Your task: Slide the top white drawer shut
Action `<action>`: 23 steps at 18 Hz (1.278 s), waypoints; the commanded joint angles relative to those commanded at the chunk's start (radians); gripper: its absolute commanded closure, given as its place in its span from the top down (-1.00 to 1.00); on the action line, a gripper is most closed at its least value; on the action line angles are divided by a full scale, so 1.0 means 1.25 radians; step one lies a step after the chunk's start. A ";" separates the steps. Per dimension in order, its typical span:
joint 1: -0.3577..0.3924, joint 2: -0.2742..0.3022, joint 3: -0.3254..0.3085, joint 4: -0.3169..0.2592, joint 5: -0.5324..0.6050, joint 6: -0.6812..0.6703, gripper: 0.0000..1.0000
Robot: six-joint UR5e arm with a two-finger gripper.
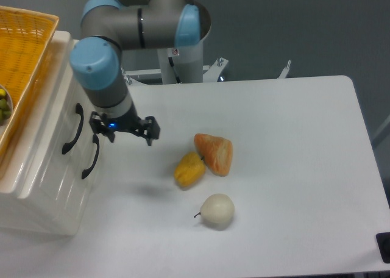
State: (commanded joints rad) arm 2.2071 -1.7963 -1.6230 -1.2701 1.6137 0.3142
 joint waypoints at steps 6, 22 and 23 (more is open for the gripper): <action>0.142 0.013 0.000 0.002 0.010 0.136 1.00; 0.485 0.034 -0.005 0.001 0.115 0.553 1.00; 0.502 0.036 -0.005 0.002 0.128 0.591 1.00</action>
State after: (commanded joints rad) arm 2.8346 -1.7518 -1.6291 -1.2671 1.7731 1.0534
